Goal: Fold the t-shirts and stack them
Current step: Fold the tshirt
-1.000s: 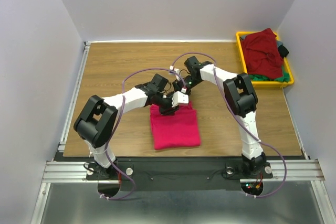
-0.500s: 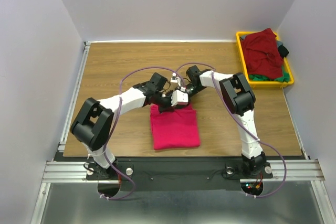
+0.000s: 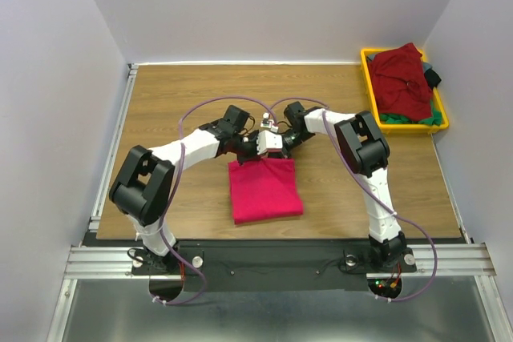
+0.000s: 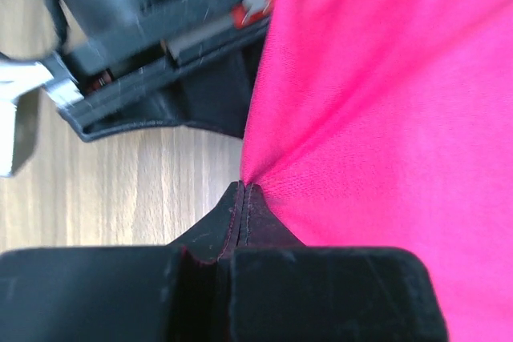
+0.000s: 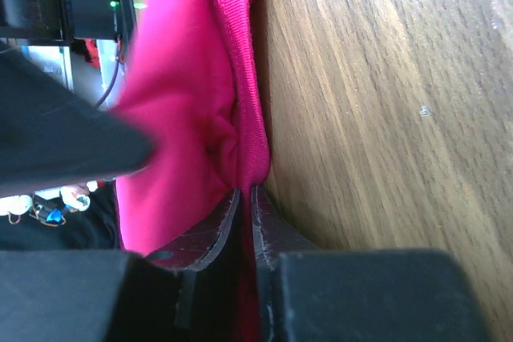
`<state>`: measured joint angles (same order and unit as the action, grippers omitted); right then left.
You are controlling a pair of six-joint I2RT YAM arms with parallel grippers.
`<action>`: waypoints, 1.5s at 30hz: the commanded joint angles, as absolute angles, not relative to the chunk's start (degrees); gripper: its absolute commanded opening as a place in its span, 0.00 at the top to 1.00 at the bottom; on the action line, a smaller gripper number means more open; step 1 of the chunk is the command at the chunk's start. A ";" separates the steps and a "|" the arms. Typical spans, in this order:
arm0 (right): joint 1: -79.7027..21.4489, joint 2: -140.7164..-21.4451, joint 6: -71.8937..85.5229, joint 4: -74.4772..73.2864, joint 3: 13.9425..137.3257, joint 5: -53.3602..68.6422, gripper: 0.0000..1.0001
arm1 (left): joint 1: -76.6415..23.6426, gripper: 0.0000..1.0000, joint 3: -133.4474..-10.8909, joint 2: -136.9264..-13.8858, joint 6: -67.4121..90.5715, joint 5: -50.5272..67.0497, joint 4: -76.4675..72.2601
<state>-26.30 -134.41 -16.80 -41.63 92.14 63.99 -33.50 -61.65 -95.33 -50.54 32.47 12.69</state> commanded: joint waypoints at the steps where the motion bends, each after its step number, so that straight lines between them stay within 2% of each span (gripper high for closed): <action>1: -25.76 -134.04 -18.37 -40.78 93.69 50.91 0.81 | -31.64 1.00 -64.07 -97.29 -52.64 31.46 10.46; 4: -24.97 -132.10 -18.20 -40.78 95.53 43.79 0.69 | -31.29 1.00 -64.51 -98.43 -53.17 31.73 9.67; 9: -21.63 -129.38 -16.88 -40.78 101.06 30.25 0.64 | -31.29 0.96 -66.27 -100.98 -53.09 31.12 9.14; 13: -17.76 -125.52 -16.09 -40.87 103.09 25.93 0.60 | -29.98 0.78 -68.55 -100.64 -50.46 30.06 9.14; 14: -16.62 -122.90 -15.91 -41.13 102.49 26.71 0.60 | -29.19 0.70 -69.42 -99.33 -48.62 30.49 9.58; 18: -16.61 -116.13 -14.25 -42.54 99.33 30.74 0.59 | -26.46 0.59 -69.79 -94.24 -43.44 34.01 11.34; 19: -16.61 -114.97 -13.46 -42.80 98.62 31.89 0.59 | -26.02 0.58 -69.26 -93.09 -41.85 34.54 11.42; 21: -16.61 -112.52 -11.70 -43.50 96.78 35.83 0.53 | -24.97 0.57 -67.08 -90.02 -38.43 35.94 11.69; 27: -16.87 -111.44 -9.05 -44.21 91.68 44.64 0.50 | -24.52 0.56 -59.70 -83.60 -31.56 41.11 11.69; 30: -17.40 -112.23 -9.23 -44.12 90.01 44.91 0.50 | -27.24 0.56 -55.39 -81.39 -30.93 42.71 11.78; 36: -19.07 -114.17 -9.49 -44.12 89.12 46.49 0.51 | -38.92 0.57 -48.61 -78.75 -34.71 37.01 11.87; 45: -21.27 -116.27 -10.90 -44.03 87.10 43.77 0.51 | -40.87 0.57 -47.02 -83.49 -36.73 34.37 11.07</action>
<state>-20.34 -115.00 -10.20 -44.40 88.09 43.99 -40.69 -47.33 -82.54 -34.52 35.22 12.10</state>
